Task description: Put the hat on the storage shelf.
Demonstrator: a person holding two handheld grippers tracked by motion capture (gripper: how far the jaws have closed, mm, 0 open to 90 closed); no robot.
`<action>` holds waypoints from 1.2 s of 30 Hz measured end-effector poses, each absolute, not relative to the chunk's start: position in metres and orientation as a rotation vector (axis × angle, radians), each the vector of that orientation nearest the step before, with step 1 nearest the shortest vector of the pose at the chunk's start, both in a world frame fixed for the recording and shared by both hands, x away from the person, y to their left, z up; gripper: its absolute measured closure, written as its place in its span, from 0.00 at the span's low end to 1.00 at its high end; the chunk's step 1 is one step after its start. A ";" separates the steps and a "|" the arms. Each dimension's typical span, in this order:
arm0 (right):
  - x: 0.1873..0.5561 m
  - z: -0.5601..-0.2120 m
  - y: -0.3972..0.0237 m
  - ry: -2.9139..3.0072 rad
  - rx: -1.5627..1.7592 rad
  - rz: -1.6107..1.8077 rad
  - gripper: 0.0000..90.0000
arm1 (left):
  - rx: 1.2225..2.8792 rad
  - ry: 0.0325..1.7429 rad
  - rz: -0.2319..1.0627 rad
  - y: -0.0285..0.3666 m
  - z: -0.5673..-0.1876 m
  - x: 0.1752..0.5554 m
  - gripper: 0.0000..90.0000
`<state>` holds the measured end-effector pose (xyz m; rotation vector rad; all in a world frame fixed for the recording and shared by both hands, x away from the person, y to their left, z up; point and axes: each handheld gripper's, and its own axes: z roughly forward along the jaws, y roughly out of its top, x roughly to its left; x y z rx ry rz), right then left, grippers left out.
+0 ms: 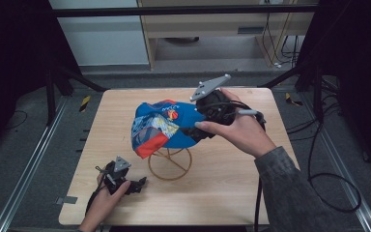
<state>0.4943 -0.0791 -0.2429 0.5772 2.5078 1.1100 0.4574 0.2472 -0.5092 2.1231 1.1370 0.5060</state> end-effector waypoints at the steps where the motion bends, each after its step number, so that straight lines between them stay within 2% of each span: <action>1: 0.493 -0.244 -0.085 2.493 0.589 1.116 0.06 | 2.122 1.138 0.504 0.247 -0.509 0.457 0.00; 11: 0.490 -0.252 -0.130 2.412 0.706 1.155 0.06 | 2.121 1.139 0.505 0.247 -0.509 0.457 0.00; 21: 0.476 -0.275 -0.168 2.368 0.781 1.149 0.07 | 2.124 1.140 0.502 0.247 -0.509 0.457 0.00; 29: 0.473 -0.313 -0.187 2.345 0.846 1.102 0.14 | 2.125 1.139 0.504 0.247 -0.509 0.457 0.00; 36: 0.474 -0.353 -0.198 2.342 0.893 1.058 0.15 | 2.124 1.141 0.504 0.247 -0.509 0.457 0.00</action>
